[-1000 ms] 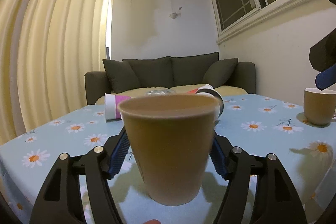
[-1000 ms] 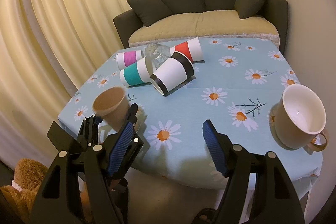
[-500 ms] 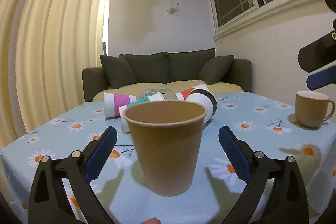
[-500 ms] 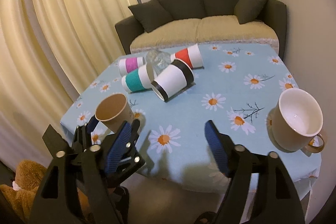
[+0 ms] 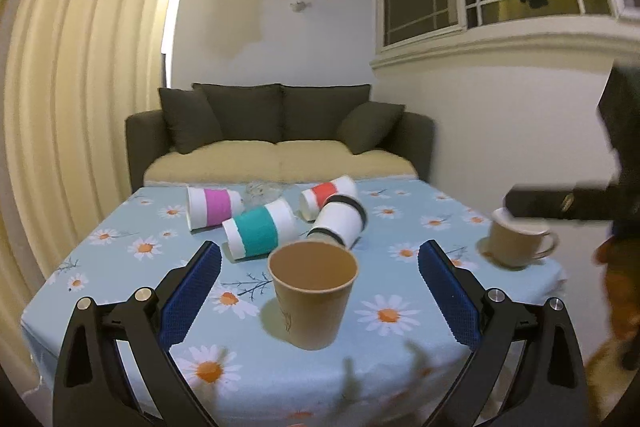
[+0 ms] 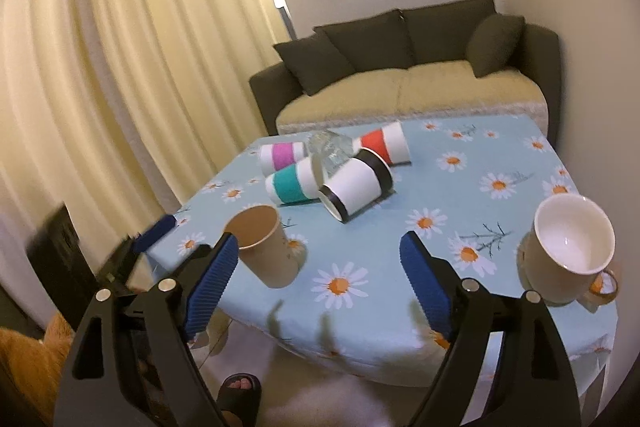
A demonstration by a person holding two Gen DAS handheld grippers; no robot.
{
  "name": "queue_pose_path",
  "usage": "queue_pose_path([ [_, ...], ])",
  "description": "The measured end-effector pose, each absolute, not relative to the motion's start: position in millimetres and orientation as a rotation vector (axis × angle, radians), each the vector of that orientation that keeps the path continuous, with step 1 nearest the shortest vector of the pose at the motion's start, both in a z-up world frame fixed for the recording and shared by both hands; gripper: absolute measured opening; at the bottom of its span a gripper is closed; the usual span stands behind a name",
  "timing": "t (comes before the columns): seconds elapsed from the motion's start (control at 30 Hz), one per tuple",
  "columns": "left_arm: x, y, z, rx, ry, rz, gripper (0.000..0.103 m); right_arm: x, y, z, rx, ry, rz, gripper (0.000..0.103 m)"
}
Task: Flip cup upright
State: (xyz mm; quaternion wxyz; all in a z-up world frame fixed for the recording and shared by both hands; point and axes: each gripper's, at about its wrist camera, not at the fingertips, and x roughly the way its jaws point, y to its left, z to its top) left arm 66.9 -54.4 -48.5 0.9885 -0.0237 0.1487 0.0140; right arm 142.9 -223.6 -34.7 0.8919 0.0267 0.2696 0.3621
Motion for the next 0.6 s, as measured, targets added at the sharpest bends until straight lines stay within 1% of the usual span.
queue_pose_path([
  [0.1,55,-45,-26,-0.057,0.335,-0.035,0.096,131,-218,-31,0.025,0.527,0.753,0.086],
  [0.17,43,-40,-8,-0.024,0.346,-0.035,0.096,125,-214,-29,0.01,0.514,0.749,0.09],
  [0.33,18,-21,22,-0.041,0.372,-0.131,0.096,104,-201,-22,-0.02,0.506,0.763,0.09],
  [0.6,-9,4,31,-0.052,0.398,-0.124,0.096,70,-193,-19,-0.103,0.508,0.756,0.09],
])
